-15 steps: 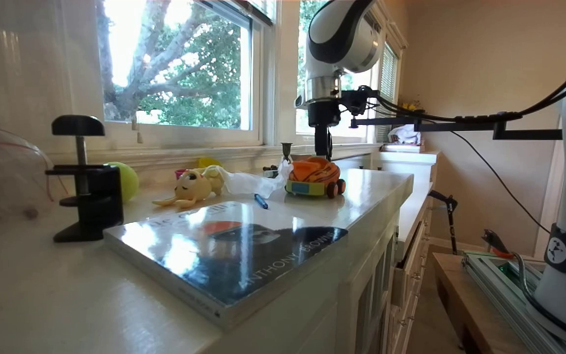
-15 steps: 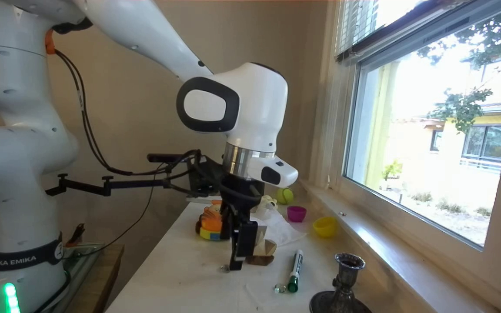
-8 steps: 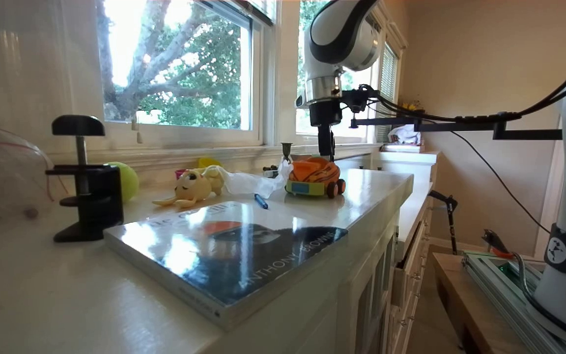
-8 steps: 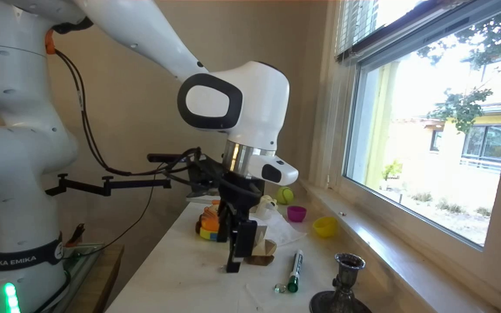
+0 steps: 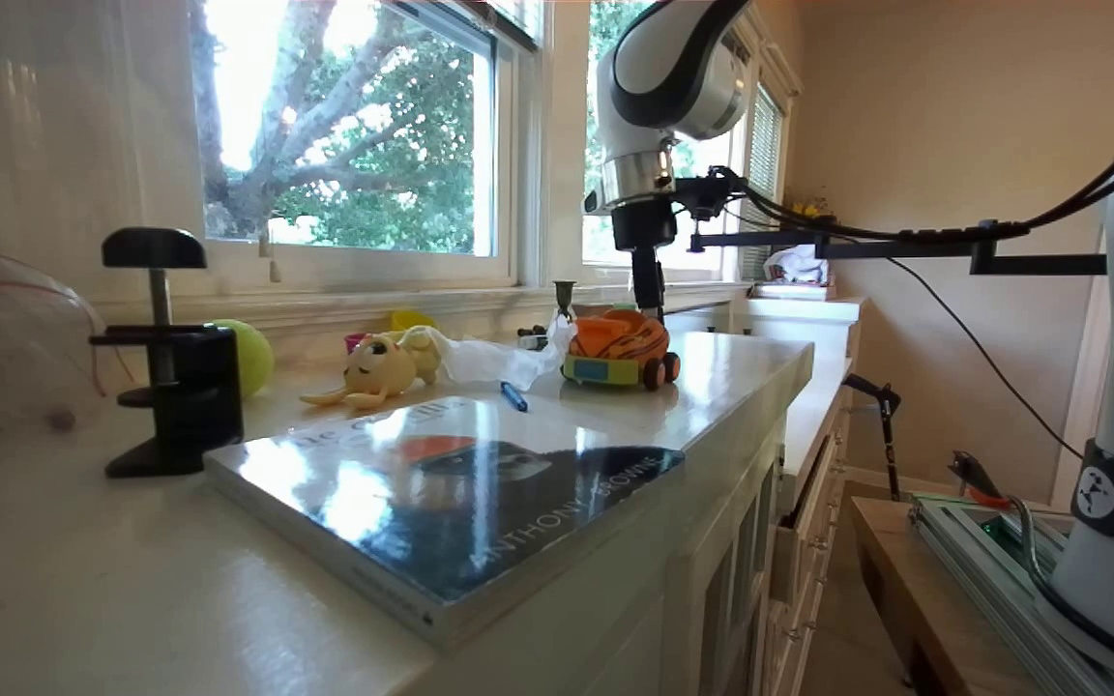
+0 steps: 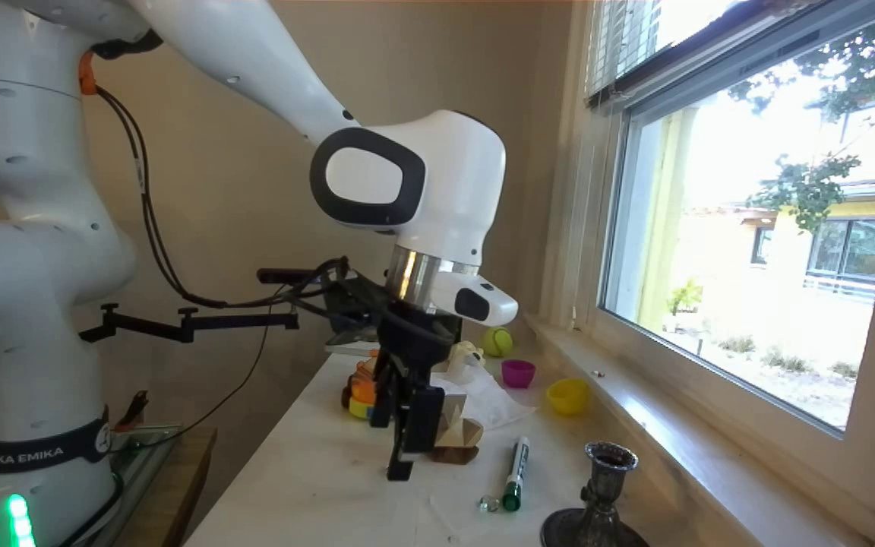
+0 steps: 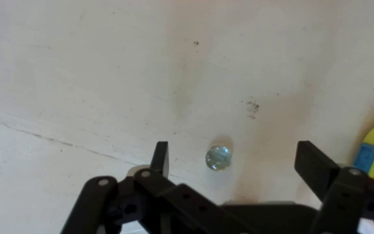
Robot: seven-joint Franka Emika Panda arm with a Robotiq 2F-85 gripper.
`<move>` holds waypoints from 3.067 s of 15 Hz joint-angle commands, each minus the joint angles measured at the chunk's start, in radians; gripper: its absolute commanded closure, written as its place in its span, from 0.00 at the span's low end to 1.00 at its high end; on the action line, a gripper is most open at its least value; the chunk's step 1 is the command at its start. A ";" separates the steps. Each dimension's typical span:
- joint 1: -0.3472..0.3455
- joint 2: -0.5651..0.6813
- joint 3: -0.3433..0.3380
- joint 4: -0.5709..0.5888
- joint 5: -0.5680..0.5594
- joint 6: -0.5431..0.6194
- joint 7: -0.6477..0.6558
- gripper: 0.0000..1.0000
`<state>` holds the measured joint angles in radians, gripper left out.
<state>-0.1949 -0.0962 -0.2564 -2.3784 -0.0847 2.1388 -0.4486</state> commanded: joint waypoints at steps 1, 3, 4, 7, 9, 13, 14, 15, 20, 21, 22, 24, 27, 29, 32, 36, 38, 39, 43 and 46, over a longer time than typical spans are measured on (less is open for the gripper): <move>-0.011 -0.006 0.007 0.011 -0.039 -0.035 0.032 0.00; -0.013 -0.006 0.006 0.009 -0.046 -0.032 0.037 0.26; -0.013 -0.006 0.006 0.009 -0.050 -0.031 0.041 0.27; -0.016 -0.007 0.005 0.008 -0.055 -0.029 0.045 0.47; -0.018 -0.007 0.005 0.008 -0.057 -0.029 0.046 0.61; -0.021 -0.007 0.005 0.008 -0.066 -0.028 0.046 0.88; -0.021 -0.007 0.005 0.008 -0.069 -0.028 0.047 0.95; -0.021 -0.007 0.005 0.008 -0.072 -0.028 0.047 0.96; -0.020 -0.007 0.005 0.008 -0.073 -0.022 0.049 0.64; -0.020 -0.007 0.005 0.007 -0.072 -0.018 0.046 0.56; -0.020 -0.007 0.005 0.006 -0.072 -0.016 0.044 0.50; -0.020 -0.010 0.005 0.003 -0.076 -0.007 0.040 0.36; -0.021 -0.012 0.004 -0.005 -0.083 0.009 0.031 0.14; -0.021 -0.009 0.003 -0.006 -0.092 0.019 0.031 0.02; -0.022 -0.005 0.002 -0.004 -0.097 0.032 0.032 0.00; -0.021 -0.001 0.001 -0.006 -0.088 0.062 0.028 0.00; -0.020 0.003 0.001 -0.005 -0.084 0.076 0.026 0.00; -0.020 0.004 0.001 -0.005 -0.083 0.082 0.026 0.00; -0.019 0.006 0.001 -0.002 -0.075 0.080 0.022 0.01; -0.019 0.011 0.000 0.000 -0.067 0.085 0.018 0.31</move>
<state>-0.2082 -0.0934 -0.2576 -2.3792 -0.1493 2.2029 -0.4262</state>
